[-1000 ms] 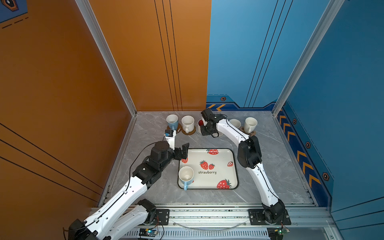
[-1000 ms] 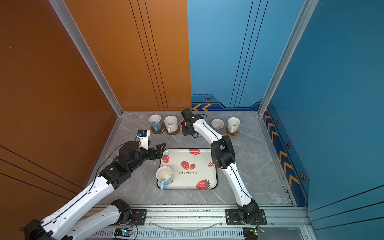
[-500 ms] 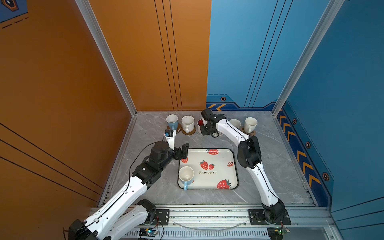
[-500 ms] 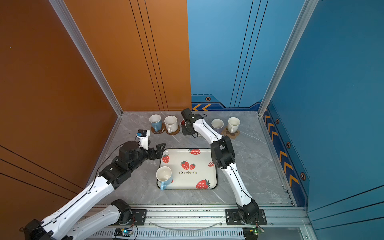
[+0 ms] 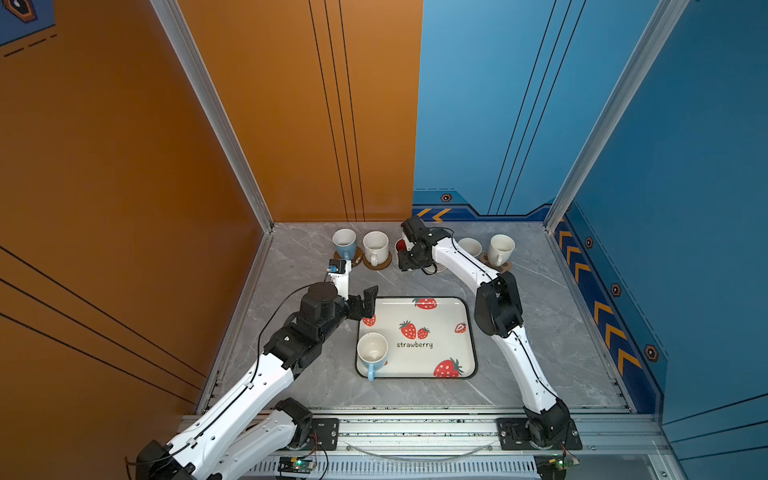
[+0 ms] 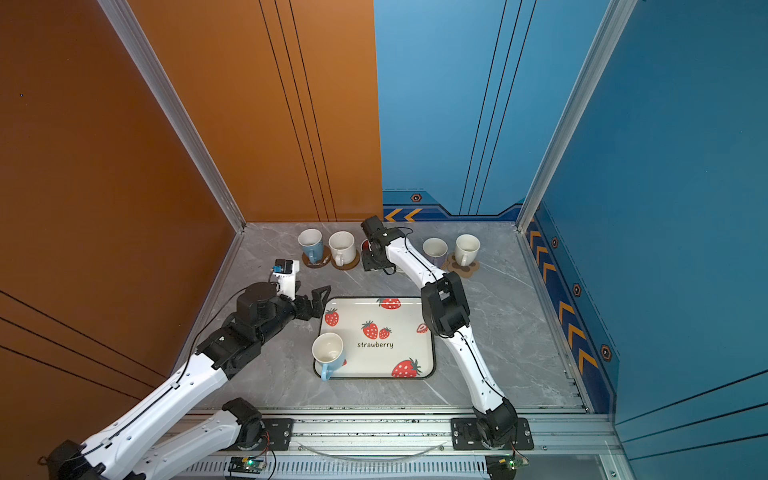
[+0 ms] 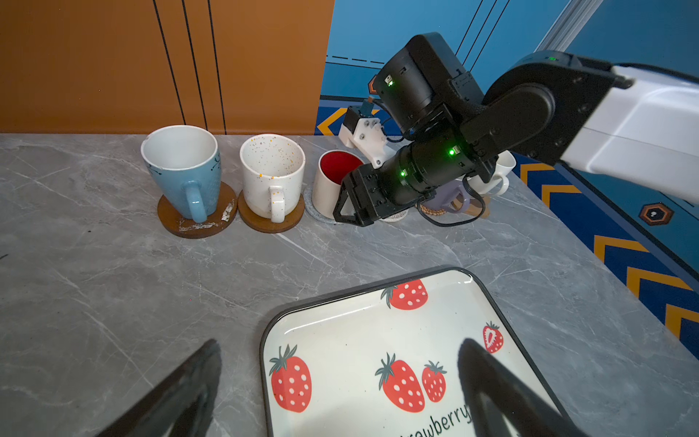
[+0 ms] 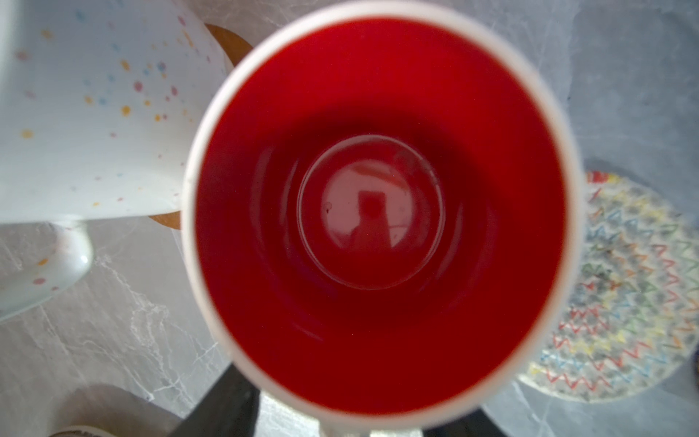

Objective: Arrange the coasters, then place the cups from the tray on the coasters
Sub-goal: 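Lower the red-inside mug onto the blue woven coaster beside the speckled mug, then open the right gripper and raise it off the red-inside mug, drawing back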

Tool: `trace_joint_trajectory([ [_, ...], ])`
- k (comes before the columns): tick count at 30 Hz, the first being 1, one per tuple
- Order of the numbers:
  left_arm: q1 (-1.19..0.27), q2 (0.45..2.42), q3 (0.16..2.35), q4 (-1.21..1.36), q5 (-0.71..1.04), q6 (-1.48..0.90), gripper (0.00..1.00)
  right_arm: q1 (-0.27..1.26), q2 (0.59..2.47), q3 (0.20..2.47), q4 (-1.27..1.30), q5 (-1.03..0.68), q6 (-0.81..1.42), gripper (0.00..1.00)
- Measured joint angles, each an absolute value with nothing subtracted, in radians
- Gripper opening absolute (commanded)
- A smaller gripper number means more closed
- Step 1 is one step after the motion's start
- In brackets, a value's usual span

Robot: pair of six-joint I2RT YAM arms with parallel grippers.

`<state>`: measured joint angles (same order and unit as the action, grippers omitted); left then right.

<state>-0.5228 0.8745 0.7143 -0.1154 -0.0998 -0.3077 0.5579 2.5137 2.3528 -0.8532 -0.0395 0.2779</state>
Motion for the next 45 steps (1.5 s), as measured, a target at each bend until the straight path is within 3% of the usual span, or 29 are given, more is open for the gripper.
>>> trace_joint_trajectory([
  [9, -0.517, 0.867, 0.708, -0.120, -0.100, -0.318, 0.98, 0.572, 2.427, 2.220, -0.832, -0.003, 0.276, 0.75],
  [23, -0.517, 0.859, 0.708, -0.124, -0.100, -0.357, 0.99, 0.588, 2.048, 1.911, -0.667, 0.112, 0.278, 0.86],
  [33, -0.549, 0.917, 0.733, -0.141, -0.096, -0.368, 1.00, 0.670, 1.724, 1.623, -0.456, 0.215, 0.320, 0.91],
  [45, -0.592, 0.970, 0.779, -0.187, -0.101, -0.367, 1.00, 0.712, 1.476, 1.202, -0.138, 0.264, 0.463, 0.99],
])
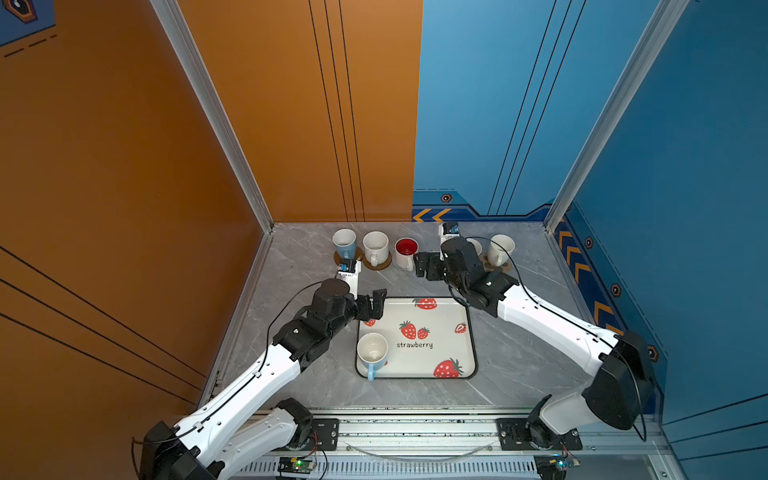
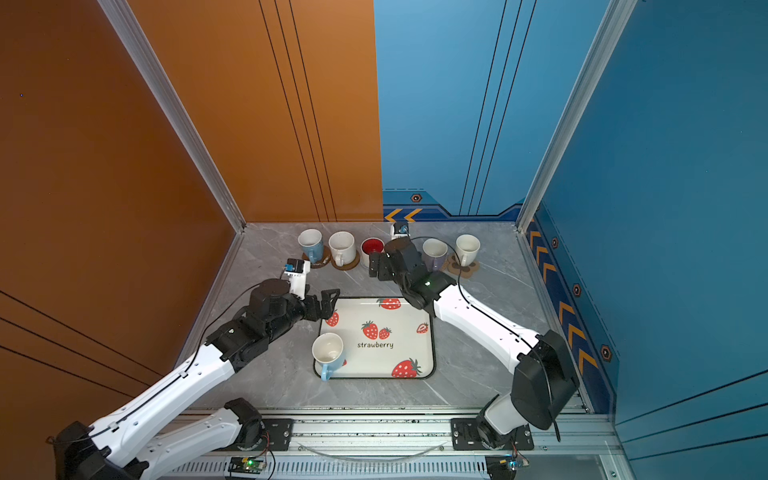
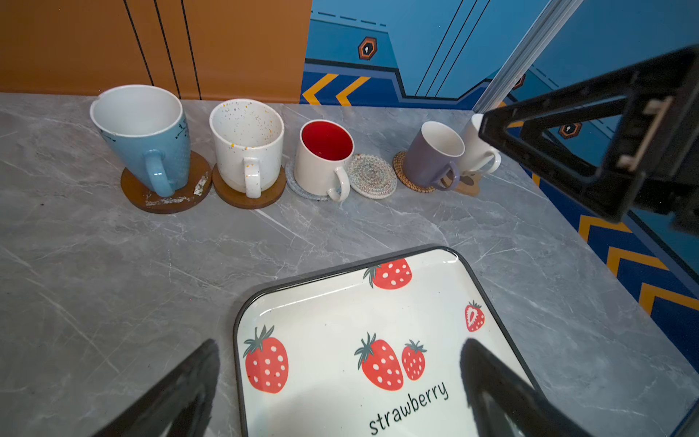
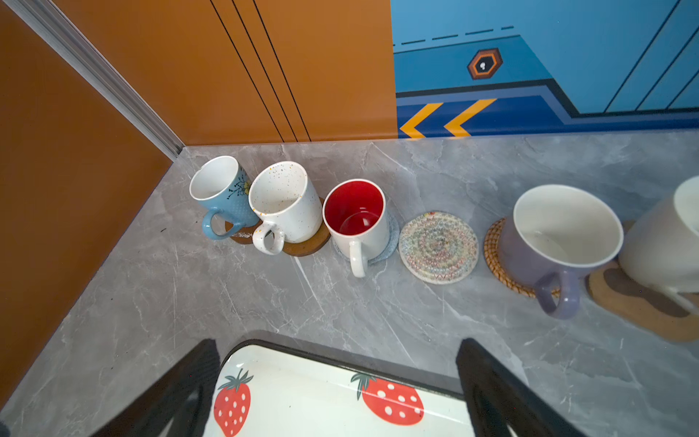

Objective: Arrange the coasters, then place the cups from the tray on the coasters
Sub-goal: 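Open the right gripper and raise it off the red-inside mug, drawing back, then lower the left gripper onto the light-blue mug rim while the right holds back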

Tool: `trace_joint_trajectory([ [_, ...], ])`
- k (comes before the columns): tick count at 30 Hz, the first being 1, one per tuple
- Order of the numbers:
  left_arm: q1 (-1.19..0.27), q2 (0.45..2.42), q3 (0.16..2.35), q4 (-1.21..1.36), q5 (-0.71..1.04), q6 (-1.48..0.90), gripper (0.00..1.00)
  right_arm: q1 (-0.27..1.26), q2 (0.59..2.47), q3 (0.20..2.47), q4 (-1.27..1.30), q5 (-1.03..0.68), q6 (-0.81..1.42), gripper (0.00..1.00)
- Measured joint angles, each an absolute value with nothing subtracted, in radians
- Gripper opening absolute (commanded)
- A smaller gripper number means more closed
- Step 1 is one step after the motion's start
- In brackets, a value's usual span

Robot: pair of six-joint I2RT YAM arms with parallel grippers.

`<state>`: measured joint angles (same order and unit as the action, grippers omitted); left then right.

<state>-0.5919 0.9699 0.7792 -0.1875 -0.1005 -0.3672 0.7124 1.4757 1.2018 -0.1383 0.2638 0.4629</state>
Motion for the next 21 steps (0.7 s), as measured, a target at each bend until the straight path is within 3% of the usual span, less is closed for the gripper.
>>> trace_joint_trajectory([
  [21, -0.672, 0.910, 0.917, -0.490, -0.103, -0.372, 1.00, 0.735, 1.346, 0.899, 0.220, 0.402, 0.507, 1.00],
])
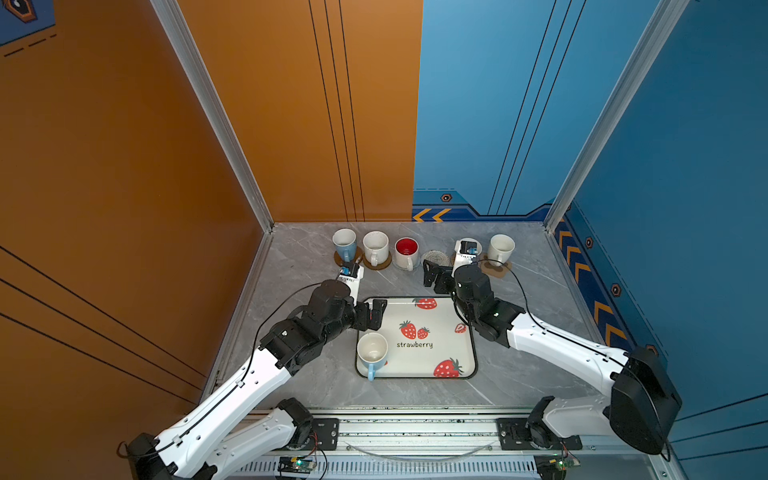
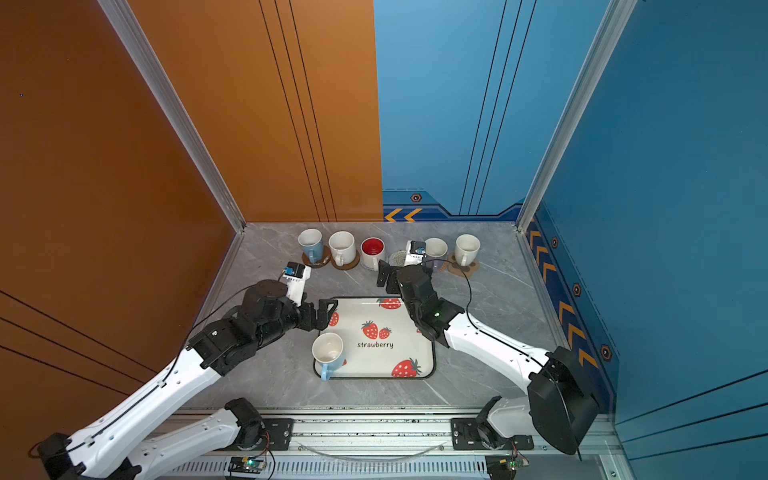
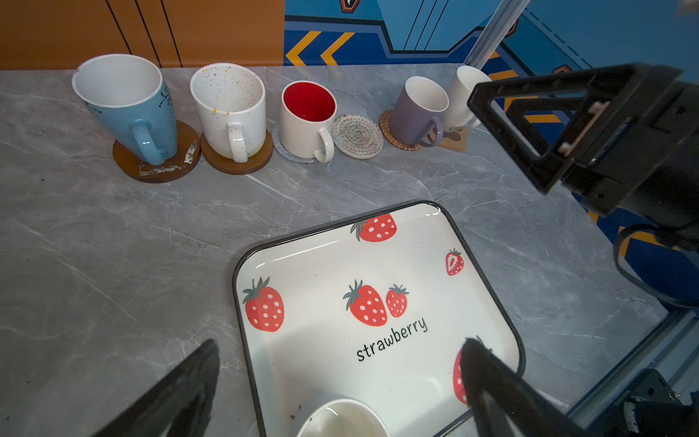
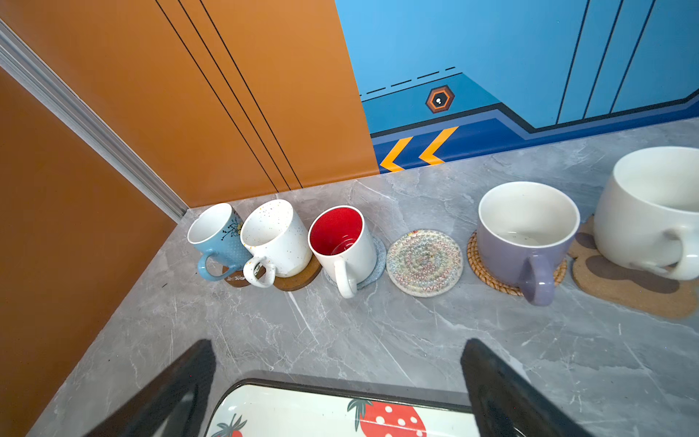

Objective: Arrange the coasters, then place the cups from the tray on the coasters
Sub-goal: 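Lower the left gripper onto the light-blue mug rim while the right holds back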

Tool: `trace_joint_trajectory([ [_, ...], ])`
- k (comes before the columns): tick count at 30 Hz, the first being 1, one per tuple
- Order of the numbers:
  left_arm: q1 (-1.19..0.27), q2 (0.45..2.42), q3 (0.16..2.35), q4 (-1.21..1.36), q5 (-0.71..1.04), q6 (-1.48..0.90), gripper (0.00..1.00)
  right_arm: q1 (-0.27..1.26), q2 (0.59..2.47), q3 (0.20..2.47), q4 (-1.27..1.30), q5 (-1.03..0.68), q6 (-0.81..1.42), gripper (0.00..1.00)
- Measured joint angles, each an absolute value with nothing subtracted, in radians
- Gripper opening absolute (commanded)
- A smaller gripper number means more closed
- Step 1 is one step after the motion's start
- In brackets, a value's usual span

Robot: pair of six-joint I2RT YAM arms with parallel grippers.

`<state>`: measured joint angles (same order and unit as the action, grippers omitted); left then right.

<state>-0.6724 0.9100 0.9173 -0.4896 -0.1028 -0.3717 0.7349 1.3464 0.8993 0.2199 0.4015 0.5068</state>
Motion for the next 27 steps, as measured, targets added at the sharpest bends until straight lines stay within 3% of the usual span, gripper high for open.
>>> trace_joint_trajectory([
  [15, -0.765, 0.994, 1.076, -0.665, 0.017, -0.374, 0.98, 0.650, 1.271, 0.854, 0.245, 0.371, 0.533, 1.00],
  [27, -0.881, 1.046, 1.102, -0.892, -0.015, -0.410, 0.96, 0.607, 1.264, 0.833, 0.246, 0.307, 0.574, 1.00],
])
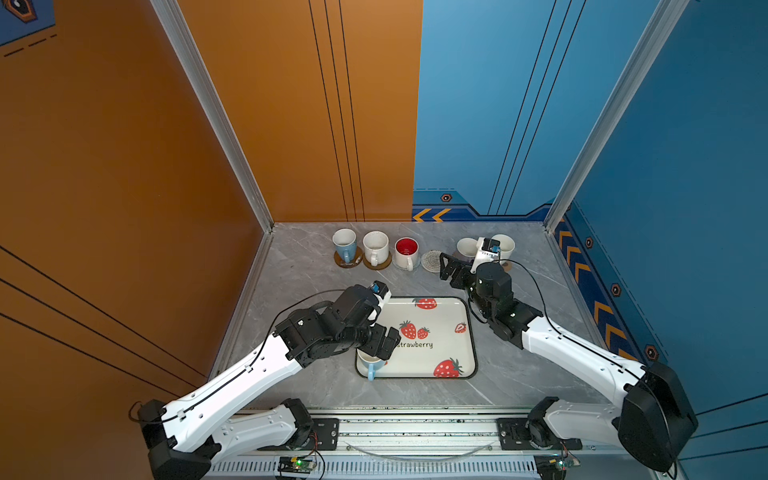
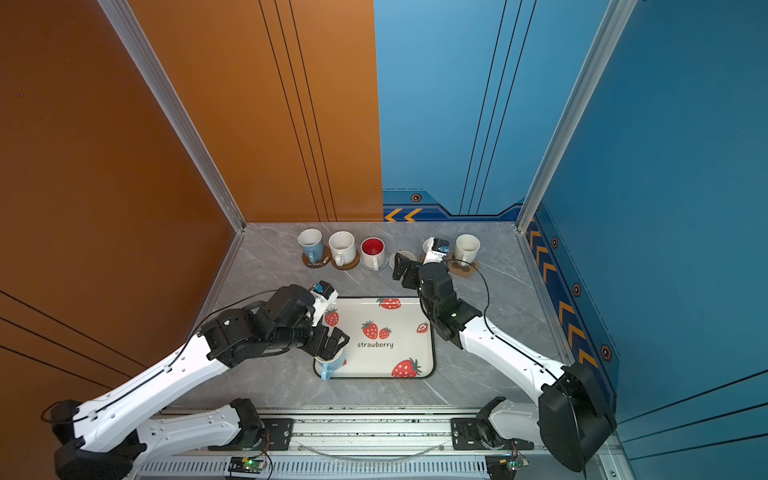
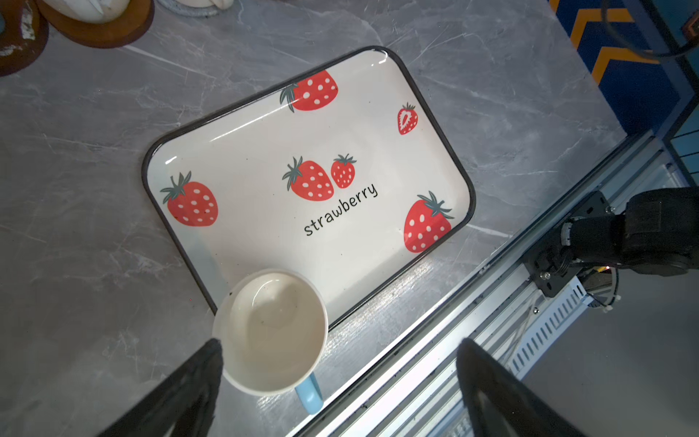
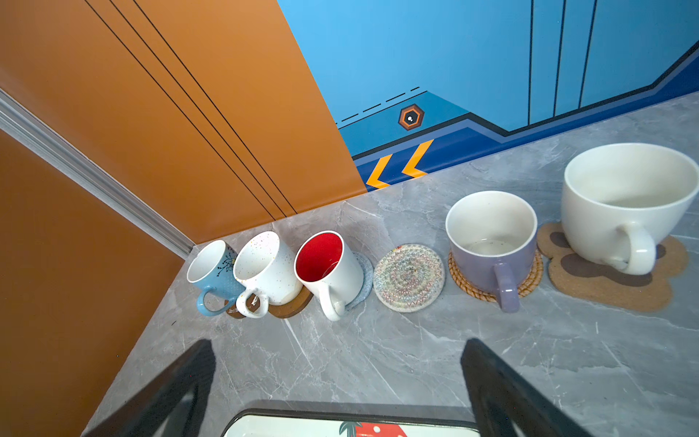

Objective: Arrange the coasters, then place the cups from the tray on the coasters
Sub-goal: 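Lower the left gripper onto the light-blue mug rim while the right holds back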

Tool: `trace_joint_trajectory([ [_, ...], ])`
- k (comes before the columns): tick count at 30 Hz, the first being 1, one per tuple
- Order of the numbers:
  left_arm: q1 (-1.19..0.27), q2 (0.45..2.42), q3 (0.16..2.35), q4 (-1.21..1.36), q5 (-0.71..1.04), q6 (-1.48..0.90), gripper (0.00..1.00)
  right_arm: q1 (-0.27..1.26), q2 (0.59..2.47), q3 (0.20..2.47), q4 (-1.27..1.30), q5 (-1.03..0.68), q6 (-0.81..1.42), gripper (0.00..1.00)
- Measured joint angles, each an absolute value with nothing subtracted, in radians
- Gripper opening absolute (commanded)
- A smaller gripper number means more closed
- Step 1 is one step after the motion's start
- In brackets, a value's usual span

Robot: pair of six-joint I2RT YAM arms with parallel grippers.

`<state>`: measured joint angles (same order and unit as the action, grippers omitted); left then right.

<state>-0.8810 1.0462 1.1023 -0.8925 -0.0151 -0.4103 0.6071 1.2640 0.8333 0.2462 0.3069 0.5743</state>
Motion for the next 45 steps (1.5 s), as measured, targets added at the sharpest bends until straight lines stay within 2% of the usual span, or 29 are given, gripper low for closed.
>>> trace_joint_trajectory([
  [16, -0.991, 0.970, 0.968, -1.014, -0.105, -0.656, 0.94, 0.581, 1.305, 0.833, 0.247, 0.262, 0.614, 1.00],
  [31, -1.050, 0.961, 0.889, -1.018, -0.120, -0.792, 0.91, 0.564, 1.331, 0.833, 0.247, 0.228, 0.638, 1.00],
  [45, -1.052, 0.979, 0.831, -0.987, -0.155, -0.840, 0.77, 0.554, 1.344, 0.833, 0.248, 0.190, 0.656, 1.00],
])
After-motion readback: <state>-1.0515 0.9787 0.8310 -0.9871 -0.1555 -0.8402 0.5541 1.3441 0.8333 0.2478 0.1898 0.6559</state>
